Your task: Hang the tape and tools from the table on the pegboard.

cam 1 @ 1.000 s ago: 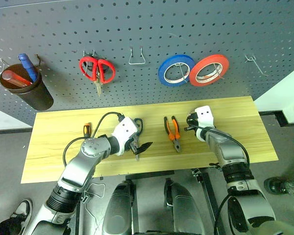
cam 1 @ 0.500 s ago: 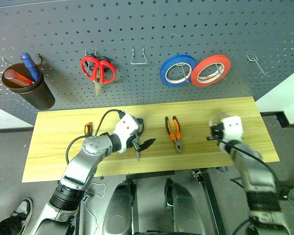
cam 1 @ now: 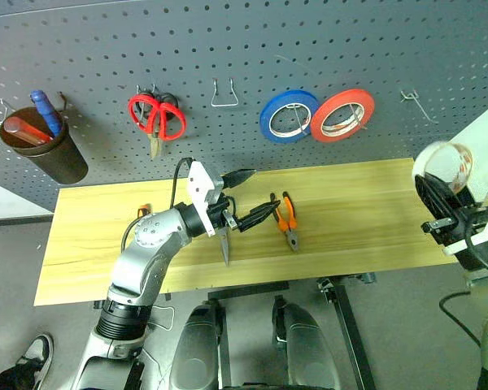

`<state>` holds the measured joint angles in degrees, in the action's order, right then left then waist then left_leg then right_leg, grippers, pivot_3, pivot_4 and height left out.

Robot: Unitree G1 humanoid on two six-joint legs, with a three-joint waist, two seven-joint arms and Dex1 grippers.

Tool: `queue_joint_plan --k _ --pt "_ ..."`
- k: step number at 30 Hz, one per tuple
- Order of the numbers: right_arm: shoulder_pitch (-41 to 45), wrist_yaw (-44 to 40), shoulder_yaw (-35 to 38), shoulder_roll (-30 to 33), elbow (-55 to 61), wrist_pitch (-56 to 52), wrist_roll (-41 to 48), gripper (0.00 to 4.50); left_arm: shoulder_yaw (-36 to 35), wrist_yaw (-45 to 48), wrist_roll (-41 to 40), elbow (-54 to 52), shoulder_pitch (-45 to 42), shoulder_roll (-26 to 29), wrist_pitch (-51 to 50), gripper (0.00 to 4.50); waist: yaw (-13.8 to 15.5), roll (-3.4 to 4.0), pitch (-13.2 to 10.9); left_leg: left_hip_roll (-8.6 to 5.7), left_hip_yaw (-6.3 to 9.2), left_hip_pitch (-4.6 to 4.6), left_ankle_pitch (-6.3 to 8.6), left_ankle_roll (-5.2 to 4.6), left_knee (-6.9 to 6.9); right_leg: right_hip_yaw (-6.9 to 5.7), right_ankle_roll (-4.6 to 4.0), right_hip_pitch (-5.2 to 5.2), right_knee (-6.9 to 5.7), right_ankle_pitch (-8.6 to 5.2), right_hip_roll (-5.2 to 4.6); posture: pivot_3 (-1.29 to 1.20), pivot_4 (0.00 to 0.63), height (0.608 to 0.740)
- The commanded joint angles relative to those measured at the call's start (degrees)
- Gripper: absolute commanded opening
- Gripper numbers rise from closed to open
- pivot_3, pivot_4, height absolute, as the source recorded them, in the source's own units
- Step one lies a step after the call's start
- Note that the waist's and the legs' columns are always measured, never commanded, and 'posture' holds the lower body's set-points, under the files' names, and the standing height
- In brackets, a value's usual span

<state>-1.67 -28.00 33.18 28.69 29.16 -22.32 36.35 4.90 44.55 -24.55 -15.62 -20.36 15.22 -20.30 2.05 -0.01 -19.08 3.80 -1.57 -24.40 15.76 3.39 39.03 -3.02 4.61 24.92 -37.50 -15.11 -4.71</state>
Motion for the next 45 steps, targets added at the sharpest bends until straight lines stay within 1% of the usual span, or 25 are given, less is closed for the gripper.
queue_joint_plan --k 1,3,7,13,18,22,28,41,45 --pt "4.17 1.24 -0.44 2.13 0.94 0.28 1.14 0.03 -0.53 0.72 -1.47 -0.49 -0.25 -0.85 3.26 4.5 0.11 0.0 0.0 0.0 0.0 0.0 0.0 0.0 0.02 0.0 0.0 0.0 0.0 0.01 0.0 0.05 0.272 0.716" --pt "6.61 1.8 -1.24 2.57 -0.41 0.61 0.66 0.03 -0.1 0.72 -0.75 -0.34 -0.09 -1.2 4.63 4.5 0.18 -0.01 0.01 0.0 0.01 0.01 -0.01 0.0 0.02 -0.01 0.0 0.0 -0.01 0.01 0.0 0.06 0.27 0.716" --pt "8.7 2.09 -2.59 2.68 -1.86 1.2 -0.43 0.03 0.01 0.32 -0.55 -0.19 0.2 -1.19 5.25 4.5 0.27 -0.02 0.02 -0.02 0.04 -0.03 -0.01 0.0 0.02 -0.03 0.0 -0.01 0.0 0.01 -0.01 0.06 0.265 0.716" --pt "13.43 1.07 -4.78 3.19 -7.86 4.15 -2.97 0.03 -0.08 0.15 -0.23 -0.18 0.33 -0.44 5.37 4.5 0.1 -0.02 0.02 -0.02 0.02 0.0 -0.02 0.0 0.04 -0.02 0.0 -0.01 -0.02 0.04 -0.02 0.07 0.267 0.716" --pt "17.97 0.58 -5.53 4.27 -15.89 8.64 -7.19 0.03 -0.02 -0.18 -0.34 -0.52 0.45 -0.29 5.33 4.5 0.19 -0.02 0.02 -0.02 0.02 0.0 -0.05 -0.01 0.05 -0.02 -0.01 -0.01 -0.04 0.05 -0.02 0.08 0.27 0.716" --pt "21.14 -1.31 -6.58 4.68 -21.6 11.33 -8.2 0.03 -0.16 -0.51 -0.33 -1.0 0.65 0.24 5.12 4.5 0.21 -0.02 0.02 -0.02 0.02 -0.01 -0.07 0.03 0.05 -0.03 0.0 -0.01 -0.04 0.05 -0.02 0.08 0.271 0.716" --pt "22.24 -2.38 -6.81 4.59 -26.72 14.18 -8.98 0.03 -0.06 -1.04 -0.56 -1.8 1.03 0.88 4.86 4.5 0.3 -0.02 0.02 -0.02 0.02 -0.01 -0.09 0.07 0.06 -0.03 0.0 -0.01 -0.05 0.06 -0.03 0.1 0.267 0.716" --pt "22.79 -2.95 -8.62 3.65 -30.28 16.55 -9.96 0.03 0.0 -1.44 -0.7 -2.31 1.04 1.5 4.67 4.5 0.24 -0.02 0.03 -0.02 0.01 0.01 -0.15 0.15 0.09 -0.03 0.0 -0.02 -0.11 0.08 -0.03 0.1 0.259 0.716" --pt "24.81 -3.79 -10.34 2.58 -35.57 18.95 -11.0 0.03 -0.05 -1.62 -0.71 -2.53 0.67 1.62 4.43 4.5 0.27 -0.03 0.04 -0.02 0.01 0.02 -0.18 0.2 0.1 -0.03 0.0 -0.02 -0.13 0.09 -0.03 0.11 0.258 0.716"
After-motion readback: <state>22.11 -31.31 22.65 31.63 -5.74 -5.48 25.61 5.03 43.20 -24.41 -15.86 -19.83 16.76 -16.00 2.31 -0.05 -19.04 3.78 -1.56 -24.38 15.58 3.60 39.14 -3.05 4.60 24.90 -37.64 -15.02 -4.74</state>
